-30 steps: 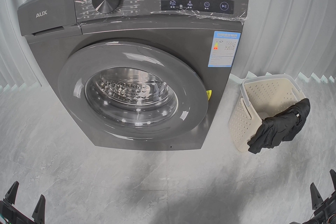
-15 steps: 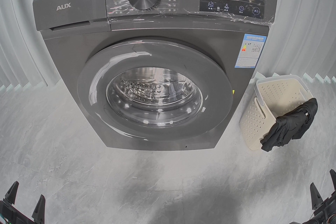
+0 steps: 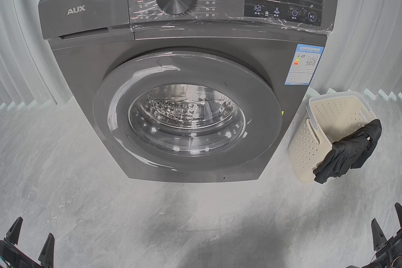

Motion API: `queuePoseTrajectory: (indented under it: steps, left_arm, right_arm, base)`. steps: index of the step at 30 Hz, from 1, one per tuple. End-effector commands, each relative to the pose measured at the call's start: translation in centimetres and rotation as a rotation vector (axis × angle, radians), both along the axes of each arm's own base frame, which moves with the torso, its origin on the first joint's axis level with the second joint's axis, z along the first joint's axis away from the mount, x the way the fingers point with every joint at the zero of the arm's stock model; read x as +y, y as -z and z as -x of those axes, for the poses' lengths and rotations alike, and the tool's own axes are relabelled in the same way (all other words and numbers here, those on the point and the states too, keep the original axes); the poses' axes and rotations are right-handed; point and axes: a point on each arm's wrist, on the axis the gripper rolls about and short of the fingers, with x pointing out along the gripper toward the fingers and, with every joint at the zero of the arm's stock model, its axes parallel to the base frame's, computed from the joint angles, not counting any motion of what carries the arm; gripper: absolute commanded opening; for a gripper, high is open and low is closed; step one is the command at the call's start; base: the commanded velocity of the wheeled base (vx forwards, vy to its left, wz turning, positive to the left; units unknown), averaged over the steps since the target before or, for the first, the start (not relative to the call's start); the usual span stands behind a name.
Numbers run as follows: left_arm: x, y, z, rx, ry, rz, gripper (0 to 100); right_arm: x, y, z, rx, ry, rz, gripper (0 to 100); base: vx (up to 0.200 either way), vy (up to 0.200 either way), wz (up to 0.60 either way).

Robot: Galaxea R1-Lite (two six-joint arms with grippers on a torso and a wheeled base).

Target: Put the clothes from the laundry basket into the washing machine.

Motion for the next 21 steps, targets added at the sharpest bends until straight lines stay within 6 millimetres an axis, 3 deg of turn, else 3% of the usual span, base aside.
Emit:
queuePoseTrajectory:
  steps: [1,5,18,21]
  left_arm:
    - [0.00,0.48,0.00,0.001,0.001,0.001,100]
    - [0.00,0.48,0.00,0.001,-0.001,0.000,100]
    - [0.00,0.48,0.00,0.001,-0.001,0.000,100]
    - [0.00,0.48,0.00,0.001,-0.001,0.001,100]
  right_arm:
    - [0.00,0.51,-0.04,0.006,-0.001,0.000,100]
    - [0.00,0.51,-0.04,0.006,0.001,0.000,100]
    - [0.00,0.51,-0.04,0.006,-0.001,0.000,100]
    - [0.00,0.51,-0.04,0.006,0.001,0.000,100]
  base:
    - [0.000,0.200,0.00]
    - [0.000,0.200,0.00]
    - [0.000,0.000,0.00]
    - [0.200,0.000,0.00]
